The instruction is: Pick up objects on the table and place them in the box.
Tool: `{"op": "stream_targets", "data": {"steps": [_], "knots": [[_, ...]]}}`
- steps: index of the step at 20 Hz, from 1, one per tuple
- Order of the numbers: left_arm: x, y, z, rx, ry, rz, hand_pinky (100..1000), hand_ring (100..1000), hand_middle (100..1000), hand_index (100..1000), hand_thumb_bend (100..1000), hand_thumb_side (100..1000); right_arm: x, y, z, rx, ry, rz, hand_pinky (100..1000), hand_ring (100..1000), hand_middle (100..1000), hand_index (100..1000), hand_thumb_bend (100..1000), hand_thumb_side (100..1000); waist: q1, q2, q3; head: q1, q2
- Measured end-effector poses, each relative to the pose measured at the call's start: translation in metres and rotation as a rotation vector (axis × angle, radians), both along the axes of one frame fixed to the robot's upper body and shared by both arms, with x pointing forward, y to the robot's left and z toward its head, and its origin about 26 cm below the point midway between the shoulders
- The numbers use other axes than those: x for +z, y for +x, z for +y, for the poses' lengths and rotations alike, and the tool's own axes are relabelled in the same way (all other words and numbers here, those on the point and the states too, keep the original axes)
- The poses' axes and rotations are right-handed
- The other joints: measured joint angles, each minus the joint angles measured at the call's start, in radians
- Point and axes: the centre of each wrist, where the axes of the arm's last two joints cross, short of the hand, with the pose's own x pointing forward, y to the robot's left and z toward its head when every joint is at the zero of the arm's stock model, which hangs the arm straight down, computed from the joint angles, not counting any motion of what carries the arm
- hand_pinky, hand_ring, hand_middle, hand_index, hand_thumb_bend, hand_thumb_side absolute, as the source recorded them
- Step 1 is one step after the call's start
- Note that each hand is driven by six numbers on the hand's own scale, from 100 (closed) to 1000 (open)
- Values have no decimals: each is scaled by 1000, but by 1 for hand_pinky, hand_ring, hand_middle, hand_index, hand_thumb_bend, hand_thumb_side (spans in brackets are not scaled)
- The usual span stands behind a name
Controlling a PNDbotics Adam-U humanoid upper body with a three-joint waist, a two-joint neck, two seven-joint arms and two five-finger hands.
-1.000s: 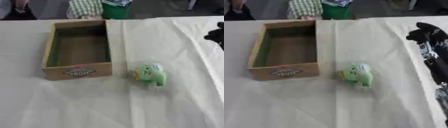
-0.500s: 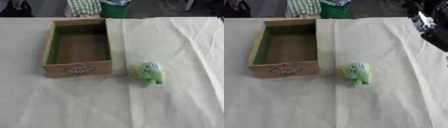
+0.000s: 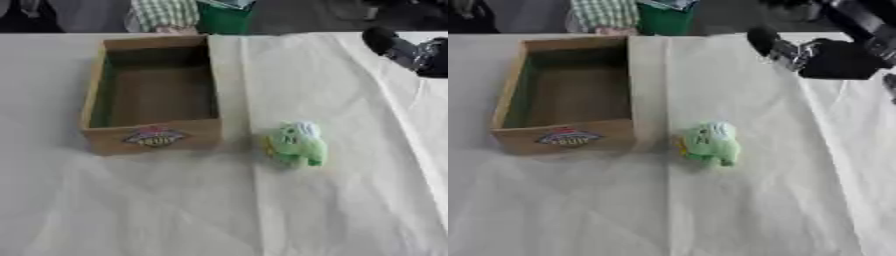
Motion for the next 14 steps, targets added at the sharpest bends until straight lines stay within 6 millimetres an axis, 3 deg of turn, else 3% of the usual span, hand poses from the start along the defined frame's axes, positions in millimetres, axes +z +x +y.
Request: {"op": "stream_targets", "data": {"steps": [3,8,14], "knots": [[0,1,-1,-9,2,1,748,543,526,704,100,576,0,-1,-1,-24,-114,30,853,899,779,891,535,630,1,0,6,-10,-3],[0,1,-2,-18,6,4,749,543,526,703,100,576,-4,0,4,-21,-242,66,876,920,810,939,644,593,1,1,9,-14,-9],[0,1,-2,-26,7,7,749,544,526,703,100,576,-15,2,13,-7,-351,155,883,923,829,1000,541,487,0,1,11,-16,-9]]}}
